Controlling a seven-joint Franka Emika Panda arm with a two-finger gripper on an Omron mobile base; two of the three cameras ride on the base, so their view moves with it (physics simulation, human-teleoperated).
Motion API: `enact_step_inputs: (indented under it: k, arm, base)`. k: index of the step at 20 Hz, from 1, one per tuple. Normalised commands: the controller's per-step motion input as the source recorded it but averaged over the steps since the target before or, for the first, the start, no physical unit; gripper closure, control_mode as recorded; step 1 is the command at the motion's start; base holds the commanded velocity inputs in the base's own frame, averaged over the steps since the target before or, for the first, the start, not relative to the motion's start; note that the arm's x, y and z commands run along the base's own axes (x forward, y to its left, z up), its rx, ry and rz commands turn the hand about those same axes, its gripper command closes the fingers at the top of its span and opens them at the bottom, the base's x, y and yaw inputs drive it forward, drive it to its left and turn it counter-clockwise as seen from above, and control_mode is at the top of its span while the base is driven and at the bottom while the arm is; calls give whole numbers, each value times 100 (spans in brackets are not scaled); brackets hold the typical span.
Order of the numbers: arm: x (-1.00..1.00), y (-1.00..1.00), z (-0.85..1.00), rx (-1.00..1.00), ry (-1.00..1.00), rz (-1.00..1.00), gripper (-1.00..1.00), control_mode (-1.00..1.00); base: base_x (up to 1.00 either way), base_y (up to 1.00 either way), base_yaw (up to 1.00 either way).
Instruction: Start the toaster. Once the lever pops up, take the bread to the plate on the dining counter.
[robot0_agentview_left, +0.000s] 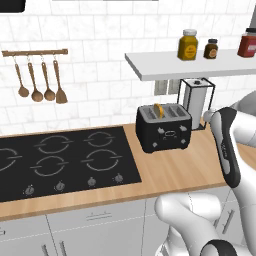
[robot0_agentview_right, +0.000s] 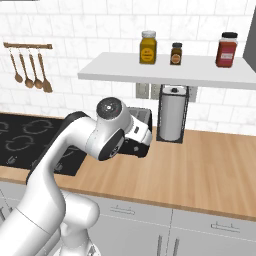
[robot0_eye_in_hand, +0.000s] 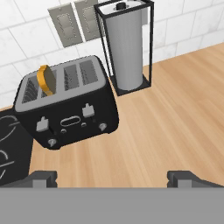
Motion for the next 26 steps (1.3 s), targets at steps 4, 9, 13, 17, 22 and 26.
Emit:
enact_step_inputs:
  k: [4,9,13,17,22,26]
  arm:
    - [0,0,0,0,0,0,-100,-100]
    - [0,0,0,0,0,0,-100,-100]
    - [0,0,0,0,0,0,-100,-100]
    - [0,0,0,0,0,0,-100,-100]
    - [0,0,0,0,0,0,-100,-100]
    - [0,0,0,0,0,0,-100,-100]
  base:
    - [0,0,0]
    - [0,0,0]
    - [0,0,0]
    - [0,0,0]
    - [0,0,0]
    - [0,0,0]
